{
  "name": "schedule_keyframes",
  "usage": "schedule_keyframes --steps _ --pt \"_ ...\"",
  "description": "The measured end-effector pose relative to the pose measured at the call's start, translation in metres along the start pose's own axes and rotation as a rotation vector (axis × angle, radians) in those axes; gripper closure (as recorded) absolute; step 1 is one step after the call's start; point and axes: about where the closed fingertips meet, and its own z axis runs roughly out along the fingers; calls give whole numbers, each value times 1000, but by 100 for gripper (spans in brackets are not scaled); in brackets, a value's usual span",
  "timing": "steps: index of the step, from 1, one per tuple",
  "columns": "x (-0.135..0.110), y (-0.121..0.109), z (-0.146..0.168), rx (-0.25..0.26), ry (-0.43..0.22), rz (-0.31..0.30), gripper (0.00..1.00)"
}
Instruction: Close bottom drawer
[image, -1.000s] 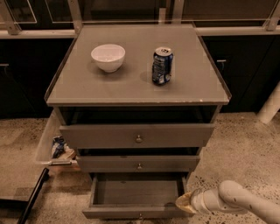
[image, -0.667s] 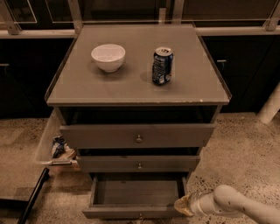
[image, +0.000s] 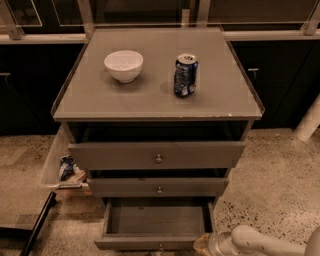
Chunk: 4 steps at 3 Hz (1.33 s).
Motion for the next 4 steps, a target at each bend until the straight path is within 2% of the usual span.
schedule_keyframes --steps 1,2,4 --pt "5 3 20 31 -9 -48 100" --pt "5 3 21 32 -9 -50 81" --pt "5 3 21 32 -9 -50 35"
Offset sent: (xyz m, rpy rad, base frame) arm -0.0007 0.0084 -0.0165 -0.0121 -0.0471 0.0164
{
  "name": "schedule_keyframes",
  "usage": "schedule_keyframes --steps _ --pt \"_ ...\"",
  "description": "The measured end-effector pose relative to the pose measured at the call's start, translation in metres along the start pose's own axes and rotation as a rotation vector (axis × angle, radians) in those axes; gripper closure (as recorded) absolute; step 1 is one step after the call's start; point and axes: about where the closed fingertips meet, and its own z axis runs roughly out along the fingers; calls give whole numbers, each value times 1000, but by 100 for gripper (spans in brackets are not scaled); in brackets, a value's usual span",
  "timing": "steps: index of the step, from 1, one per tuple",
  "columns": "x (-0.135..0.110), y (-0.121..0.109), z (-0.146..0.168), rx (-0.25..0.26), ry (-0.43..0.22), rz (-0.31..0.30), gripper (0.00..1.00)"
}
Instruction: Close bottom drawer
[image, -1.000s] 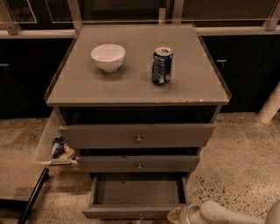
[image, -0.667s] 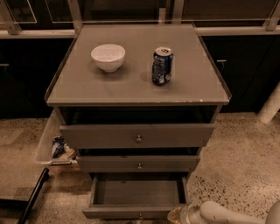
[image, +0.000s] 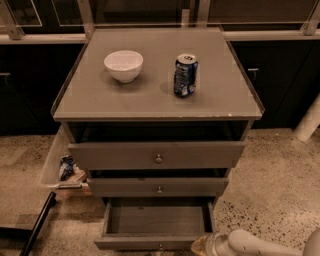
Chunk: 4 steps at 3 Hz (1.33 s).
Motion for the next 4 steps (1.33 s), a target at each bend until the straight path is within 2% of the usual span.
schedule_keyframes --steps 1,2,4 --pt "0 1 1 1 0 -1 12" --pt "-3 -1 6 0 -9 -8 14" --pt "-31 -31 26 18 -42 -94 61"
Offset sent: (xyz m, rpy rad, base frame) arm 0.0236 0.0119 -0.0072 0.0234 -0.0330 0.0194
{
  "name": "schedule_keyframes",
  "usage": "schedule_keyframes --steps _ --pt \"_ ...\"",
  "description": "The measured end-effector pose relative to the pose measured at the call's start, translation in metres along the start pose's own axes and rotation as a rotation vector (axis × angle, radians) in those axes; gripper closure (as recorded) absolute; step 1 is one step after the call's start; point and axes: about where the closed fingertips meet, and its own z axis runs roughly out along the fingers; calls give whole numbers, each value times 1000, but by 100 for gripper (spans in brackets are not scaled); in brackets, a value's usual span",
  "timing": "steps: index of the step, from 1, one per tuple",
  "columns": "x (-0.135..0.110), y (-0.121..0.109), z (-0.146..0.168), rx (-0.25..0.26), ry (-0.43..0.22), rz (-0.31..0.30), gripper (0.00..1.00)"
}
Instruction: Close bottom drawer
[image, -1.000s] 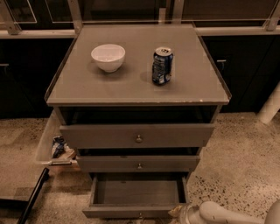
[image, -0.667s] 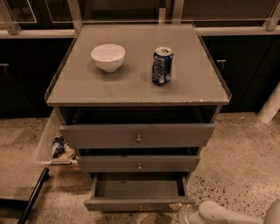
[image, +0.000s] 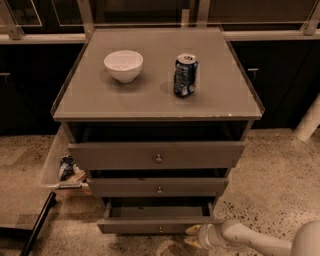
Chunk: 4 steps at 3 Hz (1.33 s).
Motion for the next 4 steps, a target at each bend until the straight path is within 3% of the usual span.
schedule_keyframes --steps 1,2,3,4 --pt "-11 -34 3 33 -17 -69 84" --pt "-15 -56 3 55 -46 -92 100" --pt "-13 -85 1 80 -59 -87 81" --pt "-10 -100 -5 100 -57 -85 58"
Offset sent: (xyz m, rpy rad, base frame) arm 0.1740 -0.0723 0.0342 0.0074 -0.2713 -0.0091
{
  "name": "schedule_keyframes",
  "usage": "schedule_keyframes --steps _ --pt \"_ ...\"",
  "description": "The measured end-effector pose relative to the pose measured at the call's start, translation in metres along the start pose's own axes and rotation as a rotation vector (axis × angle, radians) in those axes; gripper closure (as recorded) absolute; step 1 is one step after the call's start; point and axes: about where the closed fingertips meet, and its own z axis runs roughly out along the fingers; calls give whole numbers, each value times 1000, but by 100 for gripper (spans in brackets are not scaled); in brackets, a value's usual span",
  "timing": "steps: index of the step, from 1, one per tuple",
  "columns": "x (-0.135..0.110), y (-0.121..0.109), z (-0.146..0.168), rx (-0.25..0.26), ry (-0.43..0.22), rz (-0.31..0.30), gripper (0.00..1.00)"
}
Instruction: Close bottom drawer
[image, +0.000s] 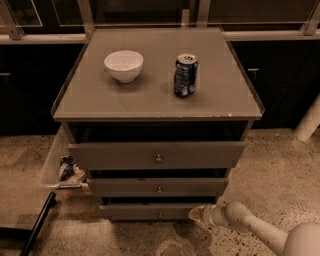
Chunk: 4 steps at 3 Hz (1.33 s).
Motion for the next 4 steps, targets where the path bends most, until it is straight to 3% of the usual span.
schedule_keyframes --steps 2,3,4 --pt "-6 9 -3 -16 0 -3 12" --pt "-7 10 -2 -17 0 -3 0" --pt "-7 10 -2 -18 0 -3 0"
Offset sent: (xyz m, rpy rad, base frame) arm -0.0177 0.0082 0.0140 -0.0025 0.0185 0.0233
